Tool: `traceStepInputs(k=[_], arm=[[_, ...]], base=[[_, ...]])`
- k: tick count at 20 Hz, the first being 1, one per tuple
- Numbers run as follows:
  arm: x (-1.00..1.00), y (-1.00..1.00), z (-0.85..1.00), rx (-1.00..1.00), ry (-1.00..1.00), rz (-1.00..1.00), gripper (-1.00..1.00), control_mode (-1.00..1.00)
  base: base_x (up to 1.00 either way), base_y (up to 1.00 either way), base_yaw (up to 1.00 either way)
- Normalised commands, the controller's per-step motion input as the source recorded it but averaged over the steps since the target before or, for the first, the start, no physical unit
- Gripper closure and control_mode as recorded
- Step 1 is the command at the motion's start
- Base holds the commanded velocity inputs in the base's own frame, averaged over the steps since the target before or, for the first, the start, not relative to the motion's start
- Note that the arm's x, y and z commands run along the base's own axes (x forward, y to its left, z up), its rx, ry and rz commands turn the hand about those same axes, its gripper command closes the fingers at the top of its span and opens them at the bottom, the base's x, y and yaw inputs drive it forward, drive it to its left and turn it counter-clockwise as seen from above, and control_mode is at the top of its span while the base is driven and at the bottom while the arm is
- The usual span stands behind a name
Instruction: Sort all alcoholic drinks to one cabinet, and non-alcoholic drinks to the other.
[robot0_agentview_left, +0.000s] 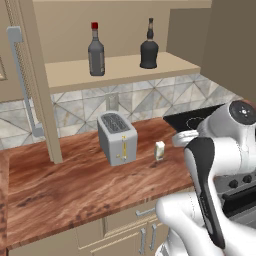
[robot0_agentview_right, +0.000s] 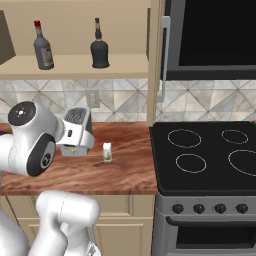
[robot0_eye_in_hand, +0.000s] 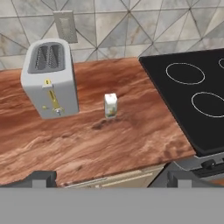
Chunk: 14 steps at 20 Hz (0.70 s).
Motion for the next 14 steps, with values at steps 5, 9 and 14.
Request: traceStepInputs(k=[5,9,14], arm=[[0.13,-0.01,-0.07,0.0,-0.03,0.0,-1.0,-1.0],[0.31,-0.03,-0.09,0.01,0.0,0.02,-1.0,-1.0],[0.4,-0.01,-0.17,0.02,0.01,0.05,-1.0,-1.0]], base=[[0.0,0.0,0.0],[0.0,0.0,0.0],[0.0,0.0,0.0]])
